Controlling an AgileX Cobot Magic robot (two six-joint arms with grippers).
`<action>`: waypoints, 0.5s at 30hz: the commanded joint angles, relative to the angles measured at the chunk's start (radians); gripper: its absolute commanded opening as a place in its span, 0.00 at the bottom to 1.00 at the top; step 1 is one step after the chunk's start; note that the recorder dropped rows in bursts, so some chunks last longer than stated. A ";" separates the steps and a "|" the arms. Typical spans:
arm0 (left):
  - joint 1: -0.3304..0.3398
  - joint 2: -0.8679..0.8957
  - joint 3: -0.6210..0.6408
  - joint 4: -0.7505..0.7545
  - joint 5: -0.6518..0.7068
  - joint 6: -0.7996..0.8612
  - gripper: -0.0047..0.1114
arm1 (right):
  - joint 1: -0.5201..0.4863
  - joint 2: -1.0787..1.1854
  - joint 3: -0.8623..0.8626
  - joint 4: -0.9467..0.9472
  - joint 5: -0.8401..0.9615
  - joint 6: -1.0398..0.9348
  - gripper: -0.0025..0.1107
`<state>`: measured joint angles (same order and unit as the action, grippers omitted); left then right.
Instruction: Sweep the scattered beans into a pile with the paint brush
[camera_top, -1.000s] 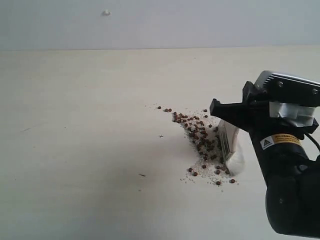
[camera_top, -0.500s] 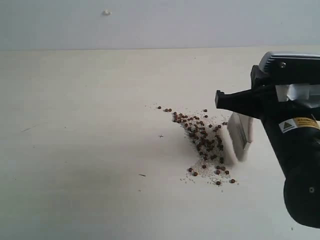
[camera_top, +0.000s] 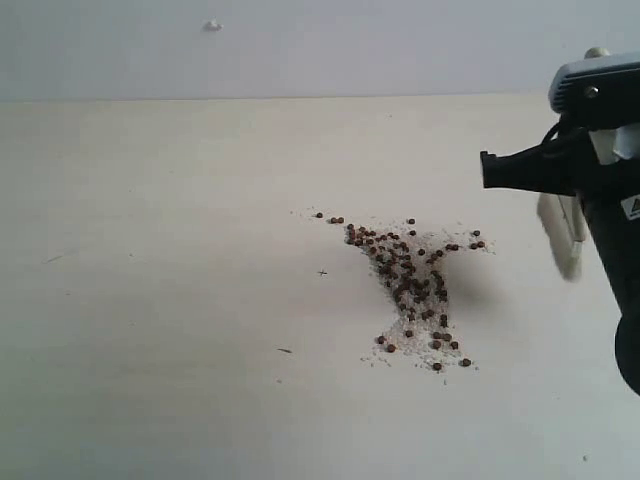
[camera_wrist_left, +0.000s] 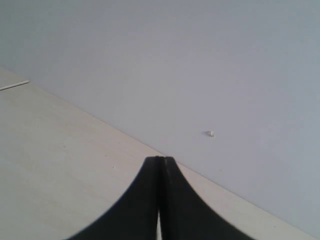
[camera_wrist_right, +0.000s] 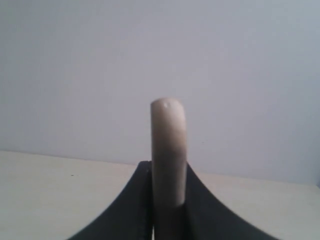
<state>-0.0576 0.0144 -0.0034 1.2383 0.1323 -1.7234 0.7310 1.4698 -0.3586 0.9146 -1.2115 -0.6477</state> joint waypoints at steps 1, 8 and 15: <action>0.001 -0.007 0.003 0.008 0.002 0.001 0.04 | -0.137 0.059 0.002 -0.102 -0.010 0.078 0.02; 0.001 -0.007 0.003 0.008 0.002 0.001 0.04 | -0.281 0.209 -0.030 -0.270 -0.010 0.232 0.02; 0.001 -0.007 0.003 0.008 0.002 0.001 0.04 | -0.289 0.358 -0.142 -0.426 0.026 0.258 0.02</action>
<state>-0.0576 0.0144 -0.0034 1.2383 0.1323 -1.7234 0.4464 1.7878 -0.4587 0.5914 -1.2057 -0.4218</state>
